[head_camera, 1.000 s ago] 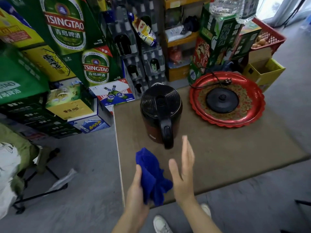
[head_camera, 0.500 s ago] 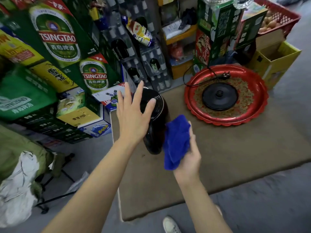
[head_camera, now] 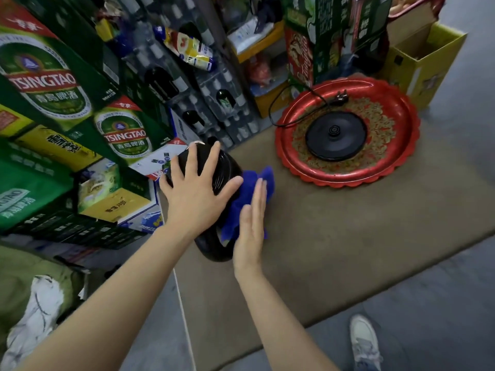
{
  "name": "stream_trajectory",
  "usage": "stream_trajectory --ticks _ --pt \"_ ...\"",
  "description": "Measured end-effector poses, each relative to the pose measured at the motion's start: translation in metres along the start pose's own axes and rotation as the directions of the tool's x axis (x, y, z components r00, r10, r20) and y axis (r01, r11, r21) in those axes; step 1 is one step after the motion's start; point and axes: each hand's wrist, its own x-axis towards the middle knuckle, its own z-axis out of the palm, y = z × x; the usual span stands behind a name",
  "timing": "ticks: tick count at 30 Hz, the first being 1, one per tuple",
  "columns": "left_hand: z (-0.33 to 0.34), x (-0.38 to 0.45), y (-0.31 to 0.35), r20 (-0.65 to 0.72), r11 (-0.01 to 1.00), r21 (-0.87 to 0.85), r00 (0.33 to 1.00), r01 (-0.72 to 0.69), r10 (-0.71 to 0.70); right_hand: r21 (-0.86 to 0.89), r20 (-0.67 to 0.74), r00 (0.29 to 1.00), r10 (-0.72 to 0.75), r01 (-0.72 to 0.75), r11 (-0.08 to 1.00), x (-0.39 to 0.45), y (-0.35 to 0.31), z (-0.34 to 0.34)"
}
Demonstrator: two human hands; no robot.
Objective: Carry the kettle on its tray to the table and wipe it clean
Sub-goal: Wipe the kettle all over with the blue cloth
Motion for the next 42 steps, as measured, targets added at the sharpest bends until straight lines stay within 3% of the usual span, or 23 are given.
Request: stream_trajectory --ticks 2,4,7,9,11,14,17,18,20,22,24,26,29,31,33,36,37,38,40,41,42 --pt "-0.002 -0.003 -0.012 0.002 0.997 0.012 0.997 -0.082 0.082 -0.037 0.07 0.982 -0.176 0.179 0.983 0.021 -0.022 0.001" --pt "-0.003 -0.006 -0.02 0.014 0.989 0.015 0.989 -0.147 0.147 -0.143 0.076 0.98 -0.182 0.191 0.971 0.044 -0.022 -0.004" --pt "-0.007 -0.009 -0.025 0.04 0.977 0.002 0.976 -0.213 0.213 -0.177 -0.048 0.997 0.065 -0.073 0.982 0.053 0.025 -0.022" --pt "-0.008 -0.013 -0.029 0.038 0.946 0.015 0.945 -0.325 0.324 -0.145 -0.134 0.961 0.243 -0.262 0.954 0.031 0.048 -0.038" --pt "-0.01 -0.018 -0.039 0.051 0.864 0.064 0.866 -0.5 0.497 -0.128 -0.199 0.943 0.267 -0.295 0.947 0.004 0.043 -0.042" --pt "-0.014 -0.016 -0.052 0.086 0.731 0.121 0.741 -0.671 0.666 -0.135 -0.211 0.977 0.014 -0.043 0.99 -0.009 -0.003 -0.025" --pt "-0.018 -0.005 -0.054 0.122 0.705 0.114 0.714 -0.7 0.69 -0.23 -0.106 0.974 -0.2 0.172 0.958 0.021 -0.029 -0.016" --pt "-0.019 -0.003 -0.053 0.135 0.691 0.115 0.701 -0.713 0.701 -0.232 -0.088 0.979 -0.181 0.157 0.96 0.035 -0.024 -0.02" --pt "-0.02 -0.003 -0.053 0.155 0.655 0.126 0.667 -0.745 0.729 -0.173 -0.083 0.996 0.012 -0.026 0.985 0.056 0.001 -0.037" --pt "-0.021 -0.002 -0.054 0.173 0.613 0.145 0.63 -0.776 0.757 -0.121 -0.095 0.962 0.257 -0.268 0.956 0.059 0.027 -0.056" --pt "-0.024 0.001 -0.057 0.205 0.56 0.181 0.588 -0.809 0.783 -0.096 -0.152 0.928 0.34 -0.356 0.929 0.037 0.04 -0.063" --pt "-0.03 0.01 -0.065 0.26 0.485 0.231 0.533 -0.844 0.805 -0.117 -0.21 0.953 0.218 -0.246 0.962 0.002 0.021 -0.047" --pt "-0.039 0.022 -0.076 0.321 0.38 0.288 0.462 -0.879 0.827 -0.182 -0.111 0.984 -0.138 0.116 0.976 -0.009 -0.021 -0.011" --pt "-0.042 0.026 -0.079 0.356 0.348 0.316 0.45 -0.883 0.819 -0.265 -0.081 0.967 -0.241 0.212 0.94 0.015 -0.024 -0.002" --pt "-0.042 0.022 -0.08 0.375 0.338 0.333 0.453 -0.88 0.809 -0.299 -0.102 0.981 -0.164 0.127 0.946 0.035 -0.005 -0.011" --pt "-0.04 0.007 -0.077 0.311 0.391 0.301 0.477 -0.87 0.822 -0.329 -0.141 0.973 0.184 -0.221 0.918 0.031 0.034 -0.041" --pt "-0.039 0.002 -0.073 0.27 0.465 0.269 0.529 -0.844 0.804 -0.314 -0.153 0.946 0.285 -0.32 0.894 0.028 0.041 -0.051" --pt "-0.038 -0.002 -0.066 0.226 0.607 0.199 0.639 -0.769 0.736 -0.282 -0.17 0.922 0.348 -0.384 0.879 0.027 0.043 -0.057" --pt "-0.036 -0.002 -0.046 0.228 0.918 -0.061 0.89 -0.392 0.396 -0.174 -0.186 0.91 0.37 -0.401 0.899 0.029 0.03 -0.058" --pt "-0.034 0.002 -0.036 0.289 0.969 -0.144 0.927 -0.202 0.237 -0.14 -0.174 0.93 0.324 -0.349 0.927 0.031 0.017 -0.052" --pt "-0.031 0.005 -0.029 0.324 0.983 -0.145 0.934 -0.108 0.15 -0.144 -0.141 0.959 0.244 -0.264 0.954 0.032 0.002 -0.043"
